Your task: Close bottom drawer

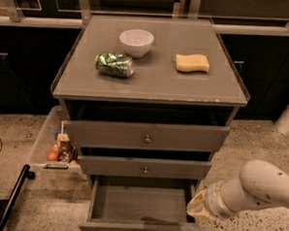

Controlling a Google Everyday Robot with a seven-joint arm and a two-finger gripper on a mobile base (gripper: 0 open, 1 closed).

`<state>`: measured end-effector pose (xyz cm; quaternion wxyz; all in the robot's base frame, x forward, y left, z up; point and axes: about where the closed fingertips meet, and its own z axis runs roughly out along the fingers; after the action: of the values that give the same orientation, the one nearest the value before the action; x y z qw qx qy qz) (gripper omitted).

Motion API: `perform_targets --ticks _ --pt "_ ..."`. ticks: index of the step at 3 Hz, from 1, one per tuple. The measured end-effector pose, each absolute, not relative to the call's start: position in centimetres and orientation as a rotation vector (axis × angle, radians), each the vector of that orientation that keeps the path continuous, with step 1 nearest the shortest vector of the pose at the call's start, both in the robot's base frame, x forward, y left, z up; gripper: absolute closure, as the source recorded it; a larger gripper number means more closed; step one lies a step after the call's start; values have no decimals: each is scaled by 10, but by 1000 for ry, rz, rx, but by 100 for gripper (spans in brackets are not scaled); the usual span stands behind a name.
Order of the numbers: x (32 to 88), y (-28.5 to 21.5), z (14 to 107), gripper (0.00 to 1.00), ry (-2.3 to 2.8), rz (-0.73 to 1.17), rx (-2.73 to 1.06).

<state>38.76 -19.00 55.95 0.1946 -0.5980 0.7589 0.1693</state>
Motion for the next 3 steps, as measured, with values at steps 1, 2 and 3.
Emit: perform_targets --ticks 1,2,3 --pt "386 -186 508 100 2093 498 -1718" --pt "386 -190 460 100 2108 553 -1722" --pt "382 -206 412 100 2217 574 -1702"
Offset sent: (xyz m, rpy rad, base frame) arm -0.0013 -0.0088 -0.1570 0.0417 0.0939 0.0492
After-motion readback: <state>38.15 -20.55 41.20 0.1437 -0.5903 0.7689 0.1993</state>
